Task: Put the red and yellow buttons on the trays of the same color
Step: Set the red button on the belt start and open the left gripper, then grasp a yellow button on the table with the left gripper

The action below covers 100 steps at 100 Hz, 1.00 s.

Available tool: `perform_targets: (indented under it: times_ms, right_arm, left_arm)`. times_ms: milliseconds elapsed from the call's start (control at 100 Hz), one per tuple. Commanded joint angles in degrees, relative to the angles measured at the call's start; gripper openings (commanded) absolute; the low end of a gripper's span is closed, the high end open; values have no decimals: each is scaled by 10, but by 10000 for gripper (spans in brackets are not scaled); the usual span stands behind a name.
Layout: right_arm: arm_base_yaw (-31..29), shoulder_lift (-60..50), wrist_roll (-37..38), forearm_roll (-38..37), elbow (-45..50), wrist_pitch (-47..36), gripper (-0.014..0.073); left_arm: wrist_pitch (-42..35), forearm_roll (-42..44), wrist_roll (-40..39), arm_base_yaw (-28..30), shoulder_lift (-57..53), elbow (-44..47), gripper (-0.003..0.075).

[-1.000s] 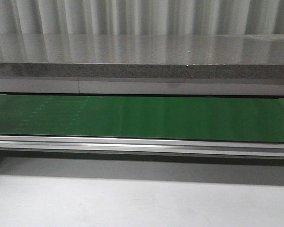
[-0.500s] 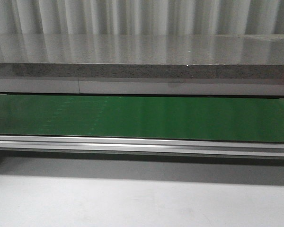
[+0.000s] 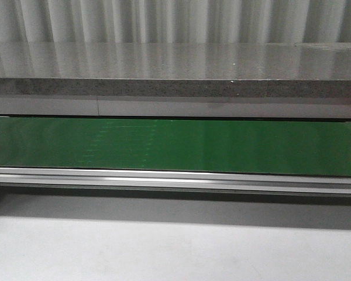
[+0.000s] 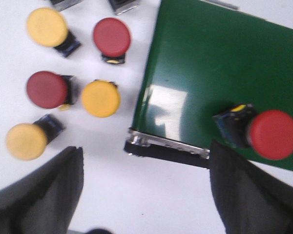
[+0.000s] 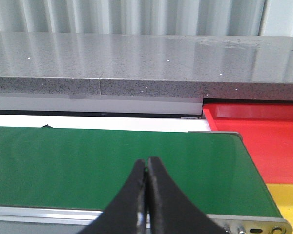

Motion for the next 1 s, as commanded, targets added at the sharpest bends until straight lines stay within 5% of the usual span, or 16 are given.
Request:
perform_targets:
  times_ms: [0, 350, 990]
  right_arm:
    - [-4, -9, -1, 0, -12, -47, -65]
    - [-4, -9, -1, 0, -12, -47, -65]
    - [-4, -9, -1, 0, -12, -47, -65]
  left_arm:
    - [19, -3, -11, 35, -22, 0, 512]
    - [3, 10, -20, 141, 29, 60, 512]
    - [-91, 26, -20, 149, 163, 58, 512]
